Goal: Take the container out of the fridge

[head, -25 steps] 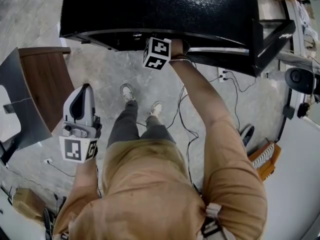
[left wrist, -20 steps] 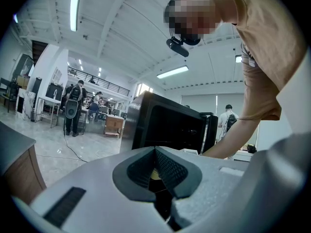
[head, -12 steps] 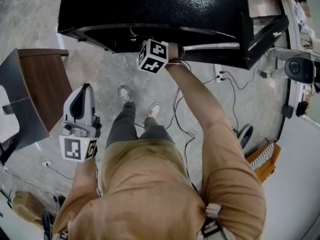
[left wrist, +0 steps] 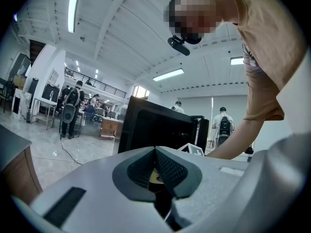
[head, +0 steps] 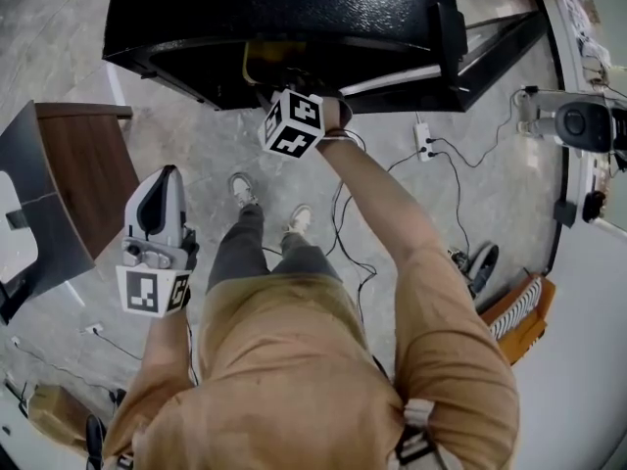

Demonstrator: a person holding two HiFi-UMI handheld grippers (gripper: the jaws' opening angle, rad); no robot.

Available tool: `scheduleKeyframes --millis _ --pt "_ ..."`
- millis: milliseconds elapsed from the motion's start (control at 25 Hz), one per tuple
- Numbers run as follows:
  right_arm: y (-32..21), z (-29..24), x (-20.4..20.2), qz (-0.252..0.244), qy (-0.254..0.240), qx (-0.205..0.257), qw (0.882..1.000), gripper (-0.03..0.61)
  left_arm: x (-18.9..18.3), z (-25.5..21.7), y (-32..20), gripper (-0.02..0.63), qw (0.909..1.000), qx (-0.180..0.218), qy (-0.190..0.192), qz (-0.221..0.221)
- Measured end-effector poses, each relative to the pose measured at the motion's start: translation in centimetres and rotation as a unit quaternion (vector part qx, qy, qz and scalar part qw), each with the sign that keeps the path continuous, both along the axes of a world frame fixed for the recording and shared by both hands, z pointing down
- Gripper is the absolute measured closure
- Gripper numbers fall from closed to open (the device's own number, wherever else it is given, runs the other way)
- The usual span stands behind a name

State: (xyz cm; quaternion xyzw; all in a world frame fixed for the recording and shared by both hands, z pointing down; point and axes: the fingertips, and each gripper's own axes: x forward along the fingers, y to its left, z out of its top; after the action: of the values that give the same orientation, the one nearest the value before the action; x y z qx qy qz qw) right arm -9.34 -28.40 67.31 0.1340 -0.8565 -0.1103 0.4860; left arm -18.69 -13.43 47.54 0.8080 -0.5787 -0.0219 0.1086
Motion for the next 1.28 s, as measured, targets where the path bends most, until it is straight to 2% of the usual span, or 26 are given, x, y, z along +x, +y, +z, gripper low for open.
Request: scheduleKeyframes --millis 320,680,1280 --pt "3.3 -2.5 1.2 0.018 -0.036 -0.029 0.999 0.558 2.1 -1.6 1.4 0.612 0.9999 0.013 0.000 0.011" --pt "6.9 -5.5 2.2 0.037 -0.083 -0.043 0.995 0.558 3.1 -4.3 2.4 0.612 0.9991 0.037 -0.017 0.015" --pt "10.9 -11.2 2.8 0.047 -0.150 -0.028 0.987 0.558 2.9 -7.2 3.8 0.612 0.9975 0.063 -0.033 -0.006"
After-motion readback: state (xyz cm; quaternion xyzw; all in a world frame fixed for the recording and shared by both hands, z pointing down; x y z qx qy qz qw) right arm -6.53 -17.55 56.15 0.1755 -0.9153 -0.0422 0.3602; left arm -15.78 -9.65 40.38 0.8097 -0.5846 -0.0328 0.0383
